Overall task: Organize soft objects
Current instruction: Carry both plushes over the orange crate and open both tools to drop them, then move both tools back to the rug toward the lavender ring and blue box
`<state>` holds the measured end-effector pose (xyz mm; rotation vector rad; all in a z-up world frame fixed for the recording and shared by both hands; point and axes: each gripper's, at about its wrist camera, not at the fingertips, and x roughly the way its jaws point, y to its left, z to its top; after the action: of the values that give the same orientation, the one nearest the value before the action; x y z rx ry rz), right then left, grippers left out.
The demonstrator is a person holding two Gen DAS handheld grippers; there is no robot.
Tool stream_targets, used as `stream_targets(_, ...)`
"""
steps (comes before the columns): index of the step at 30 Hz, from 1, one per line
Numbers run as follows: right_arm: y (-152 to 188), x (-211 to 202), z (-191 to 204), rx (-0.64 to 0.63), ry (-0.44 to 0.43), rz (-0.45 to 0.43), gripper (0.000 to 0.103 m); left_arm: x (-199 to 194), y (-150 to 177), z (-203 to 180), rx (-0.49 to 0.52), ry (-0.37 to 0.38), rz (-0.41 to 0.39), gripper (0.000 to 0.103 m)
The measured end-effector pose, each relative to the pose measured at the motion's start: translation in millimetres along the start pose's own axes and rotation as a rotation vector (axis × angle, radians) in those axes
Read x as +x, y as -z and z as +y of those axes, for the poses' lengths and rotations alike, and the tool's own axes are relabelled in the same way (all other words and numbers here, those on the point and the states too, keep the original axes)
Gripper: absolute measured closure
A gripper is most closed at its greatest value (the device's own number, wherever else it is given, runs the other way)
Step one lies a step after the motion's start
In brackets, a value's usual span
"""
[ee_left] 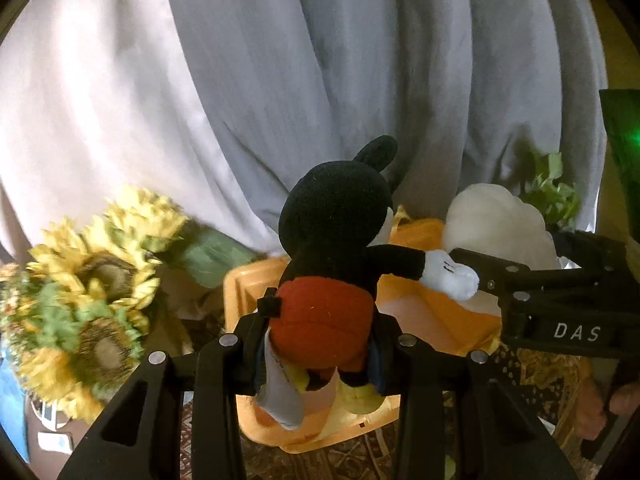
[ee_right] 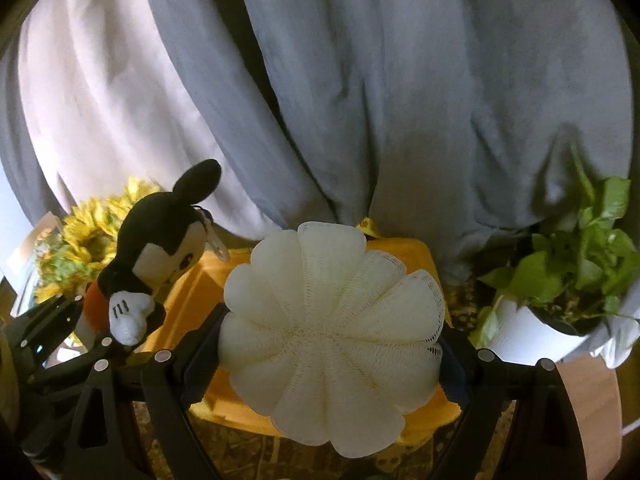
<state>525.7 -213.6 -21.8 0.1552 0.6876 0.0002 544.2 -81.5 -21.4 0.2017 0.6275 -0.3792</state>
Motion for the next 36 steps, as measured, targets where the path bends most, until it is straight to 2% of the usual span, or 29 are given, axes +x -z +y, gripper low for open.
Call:
stream_targets(7,-12.0,56.6,-15.8,0.024,-0.017,0.147,0.012,53.4,-7.9,-0.2,0.033,0.014,0.143,0.065)
stream_targets(12,-7.8,90.0,-22.4,0.044,-0.01,0.264,0.009,86.3,-1.2,0.1,0.068,0.007,0.244,0.062)
stream_targets(14,-4.9,102.1,-25.0,0.047,-0.006,0.308,0.009,94.7,3.0,0.1,0.08,0.003,0.277,0.056)
stream_targets(16,-1.5,107.3,-27.2,0.062,-0.009,0.333,0.009,100.7,7.2,2.0,0.075,-0.01,0.295,0.038)
stream_targets(17,0.0,109.6,-28.9,0.076,-0.013,0.345,0.009,100.9,8.1,1.9,0.069,-0.013,0.296,0.034)
stream_targets(21,-8.1,99.4,-27.3,0.056,0.001,0.305,0.009,95.6,8.5,-1.9,0.062,-0.026,0.278,0.024)
stream_targets(27,-18.7,67.1,-25.5,0.019,0.073,0.222,0.009,79.9,5.0,8.1,-0.018,-0.042,0.267,0.023)
stream_targets(31,-22.1,38.9,-20.9,-0.006,0.097,0.151,0.009,52.1,3.3,10.7,-0.059,-0.052,0.231,0.021)
stream_targets(36,-21.3,2.2,-12.7,-0.031,0.125,0.074,0.009,7.6,3.7,3.9,-0.068,-0.068,0.15,0.018)
